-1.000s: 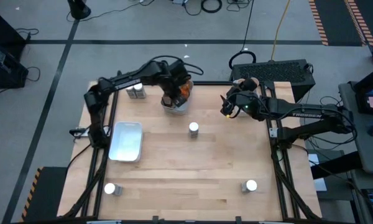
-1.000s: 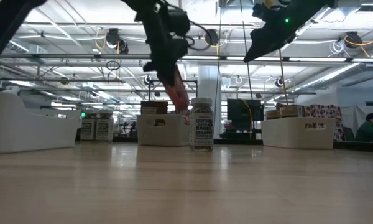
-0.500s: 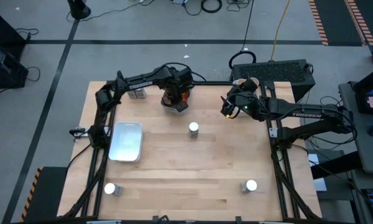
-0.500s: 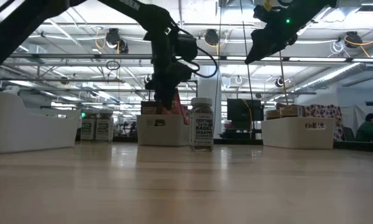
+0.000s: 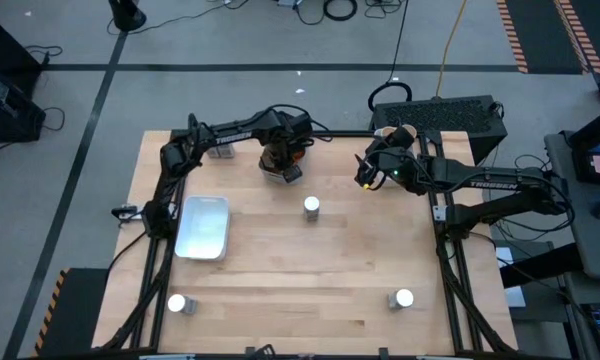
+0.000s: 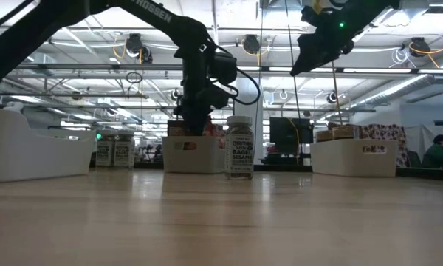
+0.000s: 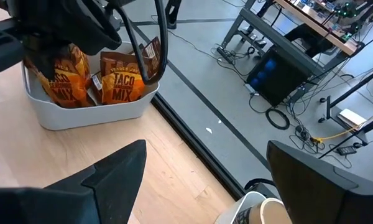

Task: Sort spices by type
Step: Put the orange spice pack on the gray bin, then put the white spice bottle into the bottom white bin

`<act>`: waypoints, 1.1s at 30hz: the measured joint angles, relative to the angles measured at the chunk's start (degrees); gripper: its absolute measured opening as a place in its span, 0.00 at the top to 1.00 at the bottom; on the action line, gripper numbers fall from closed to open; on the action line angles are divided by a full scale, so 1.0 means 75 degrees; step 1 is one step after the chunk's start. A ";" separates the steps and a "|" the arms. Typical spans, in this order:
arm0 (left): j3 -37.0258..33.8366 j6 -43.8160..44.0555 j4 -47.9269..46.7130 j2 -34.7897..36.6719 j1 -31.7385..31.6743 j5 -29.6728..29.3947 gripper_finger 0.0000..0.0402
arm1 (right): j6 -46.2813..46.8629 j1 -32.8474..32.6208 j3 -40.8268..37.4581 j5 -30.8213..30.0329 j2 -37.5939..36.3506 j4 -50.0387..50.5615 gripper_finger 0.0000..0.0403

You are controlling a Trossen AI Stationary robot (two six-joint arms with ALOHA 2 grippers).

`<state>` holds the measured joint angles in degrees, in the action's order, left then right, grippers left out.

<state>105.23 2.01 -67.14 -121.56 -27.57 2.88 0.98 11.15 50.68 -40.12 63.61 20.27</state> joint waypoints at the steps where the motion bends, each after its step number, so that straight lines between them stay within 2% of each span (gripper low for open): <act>1: 0.0000 -0.0001 0.0012 0.0000 0.0000 -0.0005 0.94 | 0.0015 -0.0001 0.0000 0.0007 0.0000 0.0001 0.21; 12: 0.0005 0.0015 0.0052 0.0055 0.0000 -0.0323 0.78 | 0.0063 -0.0002 -0.0003 0.0228 0.0000 0.0018 0.21; 17: 0.0430 0.0006 -0.0088 0.0130 0.0000 -0.0425 0.68 | 0.0003 -0.0002 -0.0003 0.0384 0.0000 0.0031 0.21; 22: 0.1179 -0.0181 -0.0609 0.0134 0.0000 -0.0448 0.60 | -0.0044 -0.0002 -0.0003 0.0393 0.0000 0.0034 0.21; 27: 0.2236 -0.0386 -0.1393 0.0207 -0.0005 -0.0490 0.59 | -0.0234 -0.0002 -0.0003 0.0467 0.0000 0.0027 0.21; 33: 0.3169 -0.0593 -0.2085 0.0467 -0.0001 -0.0433 0.59 | -0.0819 -0.0052 -0.0005 0.1780 0.0000 -0.0226 0.21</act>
<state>129.00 -2.44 -82.78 -118.05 -27.58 -0.37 -5.16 10.76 50.64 -26.77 63.61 18.58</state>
